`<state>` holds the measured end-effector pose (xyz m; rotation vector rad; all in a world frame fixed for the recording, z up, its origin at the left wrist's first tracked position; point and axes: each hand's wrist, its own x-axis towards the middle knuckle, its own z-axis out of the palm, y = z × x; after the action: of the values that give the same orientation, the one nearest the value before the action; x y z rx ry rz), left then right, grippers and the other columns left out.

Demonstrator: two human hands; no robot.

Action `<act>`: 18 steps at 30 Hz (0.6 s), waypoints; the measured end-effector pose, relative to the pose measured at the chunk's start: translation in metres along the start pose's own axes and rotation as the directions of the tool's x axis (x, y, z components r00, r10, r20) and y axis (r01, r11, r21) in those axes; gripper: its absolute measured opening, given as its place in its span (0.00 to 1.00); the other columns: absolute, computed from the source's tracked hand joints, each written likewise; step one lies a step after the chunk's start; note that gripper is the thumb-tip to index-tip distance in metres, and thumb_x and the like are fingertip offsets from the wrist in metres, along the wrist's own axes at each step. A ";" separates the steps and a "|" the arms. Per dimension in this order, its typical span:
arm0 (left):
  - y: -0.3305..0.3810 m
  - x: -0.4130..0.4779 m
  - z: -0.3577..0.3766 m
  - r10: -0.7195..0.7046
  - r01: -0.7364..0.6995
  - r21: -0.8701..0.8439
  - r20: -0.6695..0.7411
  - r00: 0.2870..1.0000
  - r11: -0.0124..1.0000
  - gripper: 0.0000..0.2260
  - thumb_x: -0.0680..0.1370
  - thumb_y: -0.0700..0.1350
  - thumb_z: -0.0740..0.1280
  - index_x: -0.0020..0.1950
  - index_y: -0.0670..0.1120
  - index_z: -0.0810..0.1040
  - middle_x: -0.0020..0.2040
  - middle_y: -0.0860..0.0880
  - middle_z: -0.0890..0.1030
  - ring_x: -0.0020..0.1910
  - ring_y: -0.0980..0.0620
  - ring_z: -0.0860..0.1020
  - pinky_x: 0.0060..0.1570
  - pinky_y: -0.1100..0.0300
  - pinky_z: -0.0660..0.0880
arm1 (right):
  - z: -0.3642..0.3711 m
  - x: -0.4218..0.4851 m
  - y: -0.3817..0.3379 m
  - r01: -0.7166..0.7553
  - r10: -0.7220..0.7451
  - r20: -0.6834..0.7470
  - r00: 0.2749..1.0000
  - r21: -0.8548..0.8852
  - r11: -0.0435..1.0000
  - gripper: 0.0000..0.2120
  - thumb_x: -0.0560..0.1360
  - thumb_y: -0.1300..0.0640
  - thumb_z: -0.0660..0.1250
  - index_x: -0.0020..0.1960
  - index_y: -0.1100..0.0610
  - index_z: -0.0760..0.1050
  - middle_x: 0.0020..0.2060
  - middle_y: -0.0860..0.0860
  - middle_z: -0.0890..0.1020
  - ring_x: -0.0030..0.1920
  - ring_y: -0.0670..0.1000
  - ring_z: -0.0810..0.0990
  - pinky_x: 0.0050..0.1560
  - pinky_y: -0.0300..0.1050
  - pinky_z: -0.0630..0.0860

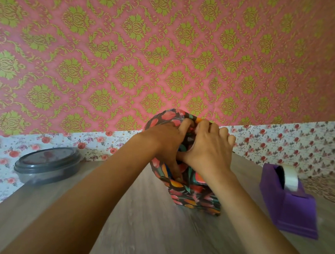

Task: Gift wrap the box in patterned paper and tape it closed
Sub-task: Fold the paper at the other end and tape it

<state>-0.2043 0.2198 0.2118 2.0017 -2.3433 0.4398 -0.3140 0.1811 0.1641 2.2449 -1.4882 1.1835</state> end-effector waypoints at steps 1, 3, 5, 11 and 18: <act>0.000 0.000 0.000 -0.006 0.006 -0.004 0.014 1.000 1.000 0.52 0.58 0.56 0.81 0.69 0.46 0.51 0.47 0.48 0.66 0.50 0.47 0.68 0.45 0.58 0.68 | -0.005 0.000 0.003 -0.004 0.004 0.029 1.000 -0.006 1.000 0.36 0.58 0.33 0.71 0.56 0.54 0.67 0.54 0.52 0.73 0.57 0.56 0.68 0.52 0.49 0.60; 0.000 0.001 -0.001 -0.012 0.012 -0.015 0.043 0.999 1.000 0.52 0.58 0.56 0.81 0.70 0.48 0.50 0.49 0.46 0.68 0.50 0.46 0.70 0.46 0.57 0.70 | -0.017 -0.001 0.017 -0.010 0.009 0.090 0.996 0.015 1.000 0.29 0.58 0.33 0.72 0.48 0.50 0.70 0.49 0.50 0.73 0.56 0.55 0.69 0.50 0.49 0.59; 0.002 0.003 -0.004 -0.017 0.018 -0.013 0.072 0.997 1.000 0.54 0.58 0.56 0.81 0.72 0.48 0.48 0.51 0.45 0.70 0.51 0.45 0.71 0.47 0.55 0.72 | -0.028 -0.005 0.037 -0.011 -0.008 0.134 0.991 0.140 0.990 0.19 0.60 0.37 0.74 0.39 0.46 0.71 0.46 0.48 0.73 0.56 0.55 0.70 0.51 0.48 0.61; 0.000 0.011 -0.009 -0.070 0.074 -0.020 0.154 0.986 0.997 0.56 0.59 0.58 0.80 0.73 0.50 0.45 0.48 0.45 0.72 0.44 0.47 0.68 0.44 0.55 0.71 | -0.028 -0.011 0.069 0.000 -0.112 0.250 0.962 0.410 0.912 0.36 0.60 0.41 0.75 0.66 0.39 0.68 0.70 0.49 0.58 0.72 0.52 0.57 0.67 0.49 0.59; 0.006 0.014 -0.012 -0.045 0.061 -0.048 0.276 0.960 0.997 0.52 0.63 0.55 0.79 0.73 0.52 0.44 0.70 0.46 0.67 0.63 0.43 0.71 0.61 0.48 0.73 | -0.021 -0.007 0.076 -0.096 -0.181 0.416 0.891 0.563 0.821 0.42 0.64 0.47 0.76 0.72 0.40 0.58 0.66 0.50 0.62 0.59 0.45 0.65 0.58 0.37 0.61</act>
<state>-0.2149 0.2101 0.2248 2.2202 -2.4106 0.0958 -0.3898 0.1618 0.1542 3.1315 -1.3168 1.2799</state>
